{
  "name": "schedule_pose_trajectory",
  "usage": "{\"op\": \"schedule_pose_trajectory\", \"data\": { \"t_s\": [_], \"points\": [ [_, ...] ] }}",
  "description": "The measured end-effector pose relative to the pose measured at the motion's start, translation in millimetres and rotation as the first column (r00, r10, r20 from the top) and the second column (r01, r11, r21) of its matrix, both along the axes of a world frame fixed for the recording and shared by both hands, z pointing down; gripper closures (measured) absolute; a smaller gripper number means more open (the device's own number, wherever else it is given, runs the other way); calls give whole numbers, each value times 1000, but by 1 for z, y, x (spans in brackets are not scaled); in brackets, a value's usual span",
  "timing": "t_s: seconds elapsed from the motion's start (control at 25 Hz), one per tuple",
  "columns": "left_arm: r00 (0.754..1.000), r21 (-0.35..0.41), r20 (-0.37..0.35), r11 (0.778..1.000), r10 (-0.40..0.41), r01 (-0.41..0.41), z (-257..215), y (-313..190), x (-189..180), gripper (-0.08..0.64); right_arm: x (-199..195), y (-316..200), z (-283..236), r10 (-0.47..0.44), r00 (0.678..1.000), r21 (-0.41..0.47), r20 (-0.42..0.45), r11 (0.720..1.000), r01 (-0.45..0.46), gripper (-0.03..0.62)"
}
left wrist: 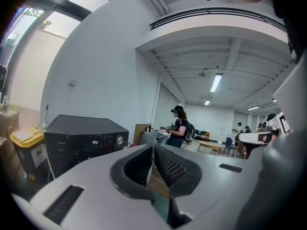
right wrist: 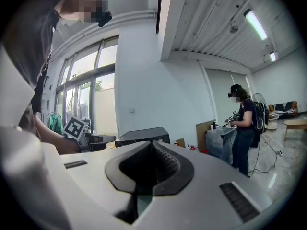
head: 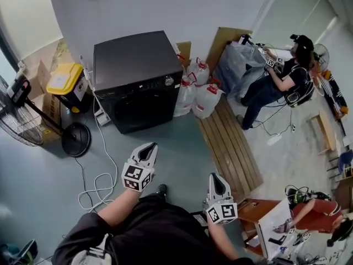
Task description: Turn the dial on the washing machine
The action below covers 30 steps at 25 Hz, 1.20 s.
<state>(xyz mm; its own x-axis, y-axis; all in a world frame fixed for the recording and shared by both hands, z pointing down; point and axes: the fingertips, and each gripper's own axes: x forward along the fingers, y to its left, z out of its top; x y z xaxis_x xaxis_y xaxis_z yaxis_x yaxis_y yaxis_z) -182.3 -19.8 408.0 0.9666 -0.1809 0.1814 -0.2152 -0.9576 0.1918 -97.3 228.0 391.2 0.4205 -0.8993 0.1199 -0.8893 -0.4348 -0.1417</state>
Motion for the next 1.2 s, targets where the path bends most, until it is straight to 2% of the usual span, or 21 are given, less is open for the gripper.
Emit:
{"op": "schedule_pose_trajectory", "data": {
  "t_s": [0.16, 0.36, 0.52, 0.64, 0.72, 0.84, 1.04, 1.2],
  "points": [
    [1000, -2, -12, 1000, -5, 5, 2, -24, 43, 545, 43, -36, -5, -32, 999, 13, -10, 999, 32, 568],
    [999, -27, 12, 999, -34, 34, 18, -40, 81, 545, 82, -70, -5, -106, 994, 35, -6, 994, 106, 568],
    [994, -45, 34, 994, -101, 102, 31, -64, 116, 543, 128, -102, 6, -191, 982, 38, 13, 981, 190, 568],
    [982, -52, 71, 982, -176, 180, 42, -83, 138, 528, 169, -129, 18, -262, 964, 28, 48, 965, 261, 568],
    [968, -54, 85, 969, -238, 243, 44, -94, 154, 517, 197, -148, 17, -325, 944, 27, 57, 946, 324, 568],
    [939, -46, 100, 941, -330, 335, 43, -104, 181, 508, 237, -175, 13, -432, 901, 22, 51, 902, 431, 568],
    [874, -25, 128, 879, -469, 475, 34, -122, 230, 491, 305, -211, 3, -562, 824, 24, 78, 827, 562, 568],
    [825, -25, 134, 830, -549, 556, 37, -136, 260, 450, 340, -235, 9, -631, 769, 17, 101, 774, 633, 568]
  ]
}}
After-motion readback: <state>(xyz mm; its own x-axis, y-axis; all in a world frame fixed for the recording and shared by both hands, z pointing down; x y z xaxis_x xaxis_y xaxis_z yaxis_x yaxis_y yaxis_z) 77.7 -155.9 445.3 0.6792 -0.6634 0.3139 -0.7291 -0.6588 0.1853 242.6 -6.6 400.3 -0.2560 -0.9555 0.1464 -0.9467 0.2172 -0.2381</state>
